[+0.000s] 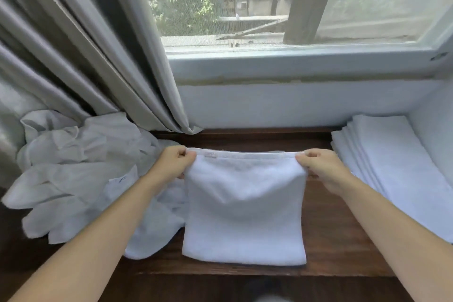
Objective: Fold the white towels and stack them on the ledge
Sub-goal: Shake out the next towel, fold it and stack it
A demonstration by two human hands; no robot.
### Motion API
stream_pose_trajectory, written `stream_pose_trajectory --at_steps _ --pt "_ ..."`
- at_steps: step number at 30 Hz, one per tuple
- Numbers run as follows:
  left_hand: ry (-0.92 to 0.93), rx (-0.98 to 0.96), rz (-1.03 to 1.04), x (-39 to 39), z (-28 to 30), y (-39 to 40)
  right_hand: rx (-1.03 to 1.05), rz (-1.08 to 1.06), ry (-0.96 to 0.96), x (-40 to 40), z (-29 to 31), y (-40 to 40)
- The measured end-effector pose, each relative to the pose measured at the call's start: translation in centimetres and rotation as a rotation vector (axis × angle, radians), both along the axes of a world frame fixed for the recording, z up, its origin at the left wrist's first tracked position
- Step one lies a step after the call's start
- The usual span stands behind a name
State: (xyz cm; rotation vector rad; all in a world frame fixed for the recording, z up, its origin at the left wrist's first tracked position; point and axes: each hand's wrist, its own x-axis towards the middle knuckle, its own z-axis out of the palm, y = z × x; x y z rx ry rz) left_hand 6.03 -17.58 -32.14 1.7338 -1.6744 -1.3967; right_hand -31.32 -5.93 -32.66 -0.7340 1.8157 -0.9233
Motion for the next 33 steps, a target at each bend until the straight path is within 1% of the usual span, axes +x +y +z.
stream_pose_trajectory --at_steps 2,4,7,9,14,18,20,23,26,28,31,33 --pt "-0.035 0.036 0.024 -1.3 -2.4 -2.4 0.071 -0.014 0.004 -0.6 -2.6 -2.8" --pt "-0.095 0.047 0.032 -2.4 -5.3 -4.2 0.127 -0.034 0.050 -0.5 -4.9 -4.7" --pt "-0.228 0.047 0.045 -4.2 -8.4 -5.1 0.160 -0.008 0.232 -0.1 -7.5 -5.9" --pt "-0.237 0.036 0.107 -5.3 -9.2 -5.2 0.127 0.025 0.295 0.3 -8.5 -6.3" --pt "-0.217 0.076 0.207 -6.8 -9.9 -5.8 0.138 0.076 0.249 1.1 -9.9 -7.2" --pt "-0.117 0.136 0.276 -6.9 -10.1 -5.8 0.113 0.088 0.259 1.1 -10.1 -7.5" --pt "-0.053 0.163 0.292 -6.7 -10.2 -5.8 0.080 0.051 0.273 1.0 -9.9 -7.5" --pt "0.102 0.257 0.358 -6.6 -10.0 -5.8 0.057 0.009 0.282 0.6 -9.8 -7.3" --pt "0.163 0.299 0.382 -6.2 -9.9 -5.9 0.032 -0.042 0.203 0.4 -9.2 -7.1" --pt "0.186 0.320 0.394 -6.0 -9.6 -5.9 -0.024 -0.066 0.164 0.2 -8.5 -6.5" --pt "0.274 0.382 0.428 -5.6 -8.8 -5.5 -0.114 -0.068 0.141 0.2 -7.1 -5.3" --pt "0.306 0.387 0.417 -5.1 -8.2 -5.1 -0.169 -0.068 0.141 0.2 -6.2 -4.4"
